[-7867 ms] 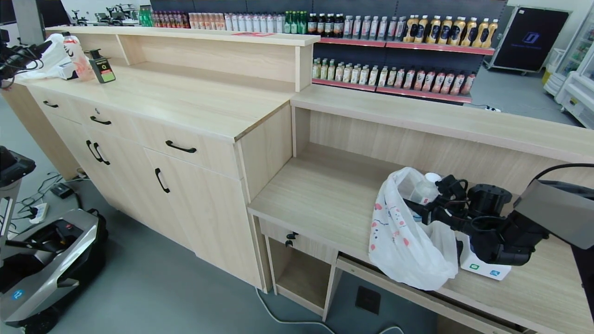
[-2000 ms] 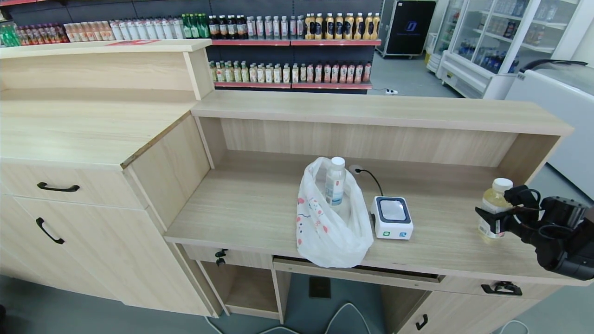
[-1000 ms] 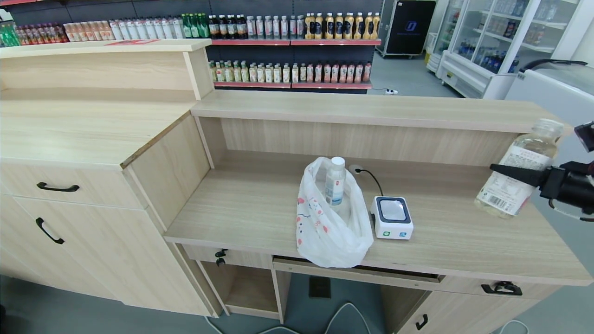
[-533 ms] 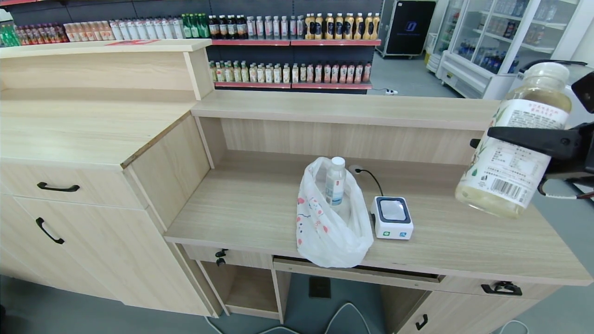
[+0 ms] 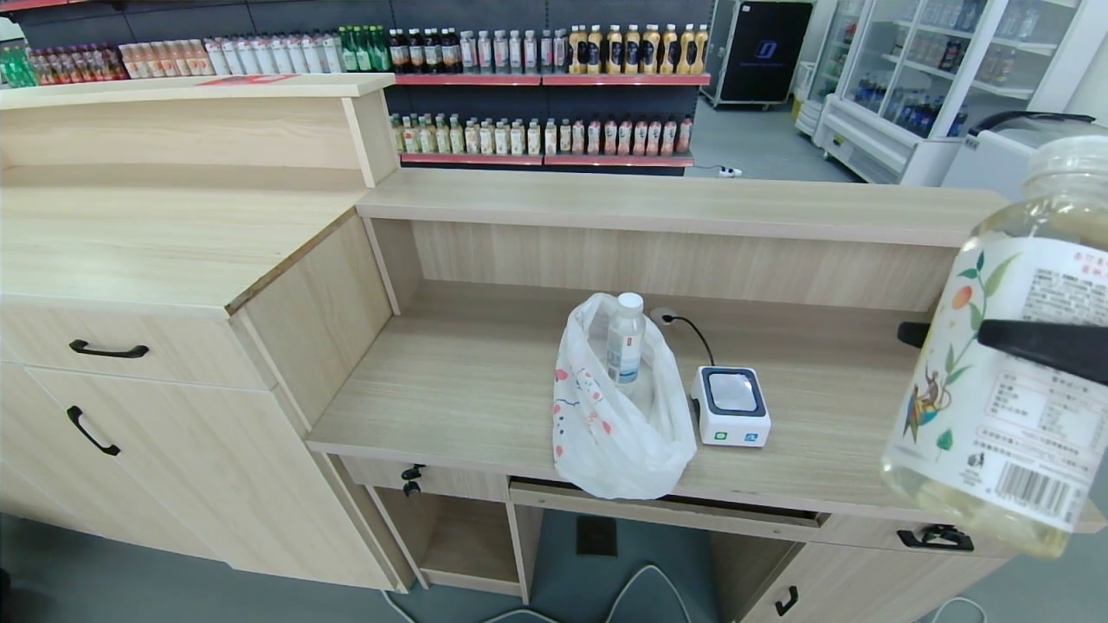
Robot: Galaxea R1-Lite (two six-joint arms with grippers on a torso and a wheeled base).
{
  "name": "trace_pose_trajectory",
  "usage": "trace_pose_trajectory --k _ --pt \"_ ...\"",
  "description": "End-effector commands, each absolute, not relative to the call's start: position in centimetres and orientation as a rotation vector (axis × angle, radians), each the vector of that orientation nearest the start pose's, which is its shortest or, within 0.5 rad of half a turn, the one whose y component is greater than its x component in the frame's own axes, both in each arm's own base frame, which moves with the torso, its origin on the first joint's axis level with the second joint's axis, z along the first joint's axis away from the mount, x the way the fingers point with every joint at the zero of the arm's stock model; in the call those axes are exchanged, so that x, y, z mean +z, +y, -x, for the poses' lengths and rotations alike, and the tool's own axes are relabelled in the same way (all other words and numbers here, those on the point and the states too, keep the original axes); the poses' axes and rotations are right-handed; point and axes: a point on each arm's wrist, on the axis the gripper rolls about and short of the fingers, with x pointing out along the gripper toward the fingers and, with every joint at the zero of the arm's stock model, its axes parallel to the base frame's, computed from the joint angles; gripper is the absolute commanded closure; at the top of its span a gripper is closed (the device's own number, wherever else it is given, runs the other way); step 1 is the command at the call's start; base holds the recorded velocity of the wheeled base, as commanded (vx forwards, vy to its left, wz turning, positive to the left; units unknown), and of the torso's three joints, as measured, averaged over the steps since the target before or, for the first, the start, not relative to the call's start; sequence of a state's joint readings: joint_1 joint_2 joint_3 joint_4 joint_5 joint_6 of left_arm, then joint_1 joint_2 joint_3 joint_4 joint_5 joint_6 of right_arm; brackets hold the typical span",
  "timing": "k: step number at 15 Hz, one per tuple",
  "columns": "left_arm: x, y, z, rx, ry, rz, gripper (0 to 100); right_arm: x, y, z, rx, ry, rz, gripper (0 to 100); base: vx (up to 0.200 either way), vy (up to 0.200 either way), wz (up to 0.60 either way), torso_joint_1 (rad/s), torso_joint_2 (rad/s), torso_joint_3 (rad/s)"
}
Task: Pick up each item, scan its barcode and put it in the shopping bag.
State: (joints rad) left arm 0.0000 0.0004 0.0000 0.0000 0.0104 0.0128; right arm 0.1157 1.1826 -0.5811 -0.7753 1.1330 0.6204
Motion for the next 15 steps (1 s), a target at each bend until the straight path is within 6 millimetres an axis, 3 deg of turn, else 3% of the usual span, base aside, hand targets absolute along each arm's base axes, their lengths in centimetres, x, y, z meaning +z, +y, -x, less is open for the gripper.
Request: trace_pose_trajectory --k 1,10,13,15 --pt "7.5 0.0 2.3 0.011 0.000 -0.014 100 25.7 4.1 -14.5 1.273 0.213 -0.433 100 0.000 0.000 0.00 0.000 0.00 0.000" --pt "7.5 0.0 2.3 0.011 0.000 -0.014 100 25.4 6.6 -14.2 1.272 0.212 -0.443 100 0.000 0.000 0.00 0.000 0.00 0.000" --pt "7.5 0.0 2.3 0.011 0.000 -0.014 100 24.9 7.9 -14.5 1.043 0.234 -0.366 100 0.000 0.000 0.00 0.000 0.00 0.000" --pt "7.5 0.0 2.3 0.011 0.000 -0.014 100 25.8 9.2 -13.1 0.990 0.259 -0.373 100 0.000 0.000 0.00 0.000 0.00 0.000"
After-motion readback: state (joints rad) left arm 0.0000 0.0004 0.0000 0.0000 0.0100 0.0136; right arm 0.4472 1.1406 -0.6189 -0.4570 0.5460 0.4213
